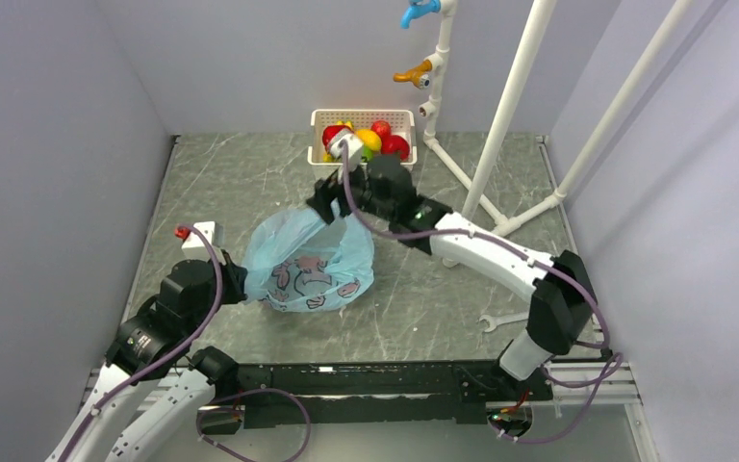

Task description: Take the fake fruits out of the plastic bag

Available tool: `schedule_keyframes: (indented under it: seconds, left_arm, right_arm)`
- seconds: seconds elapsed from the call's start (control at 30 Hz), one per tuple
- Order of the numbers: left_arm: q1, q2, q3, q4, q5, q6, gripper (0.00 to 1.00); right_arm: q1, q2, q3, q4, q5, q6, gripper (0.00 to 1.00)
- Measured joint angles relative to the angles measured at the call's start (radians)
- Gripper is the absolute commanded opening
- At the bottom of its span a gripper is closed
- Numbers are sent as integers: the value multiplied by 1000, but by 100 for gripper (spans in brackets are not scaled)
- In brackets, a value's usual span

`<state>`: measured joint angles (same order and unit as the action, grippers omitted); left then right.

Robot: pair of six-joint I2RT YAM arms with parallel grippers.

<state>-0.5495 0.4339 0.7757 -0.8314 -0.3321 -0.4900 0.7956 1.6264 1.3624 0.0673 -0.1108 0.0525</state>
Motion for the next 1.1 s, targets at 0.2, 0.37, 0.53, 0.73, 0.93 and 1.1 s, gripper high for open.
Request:
schedule_keyframes:
  seconds: [0.2, 0.37, 0.53, 0.73, 0.93, 1.1]
  left_arm:
    - [0, 2, 0, 0, 6, 0, 0]
    - [0, -6, -2, 1, 6, 0, 0]
    - [0, -24, -2, 2, 6, 0, 0]
    - [0, -26, -3, 3, 6, 0, 0]
    - [0, -19, -3, 3, 22, 0, 0]
    - [0, 83, 77, -83, 101, -14, 0]
  right_arm:
    - [179, -70, -119, 90, -122, -2, 69]
    - [229, -76, -180, 99, -122, 13, 66]
    - [237, -53, -200, 98, -56, 38, 55]
    - [245, 51, -233, 98, 55, 33, 46]
    - [338, 204, -233, 89, 205, -5, 46]
    - [395, 227, -241, 108, 207, 32, 46]
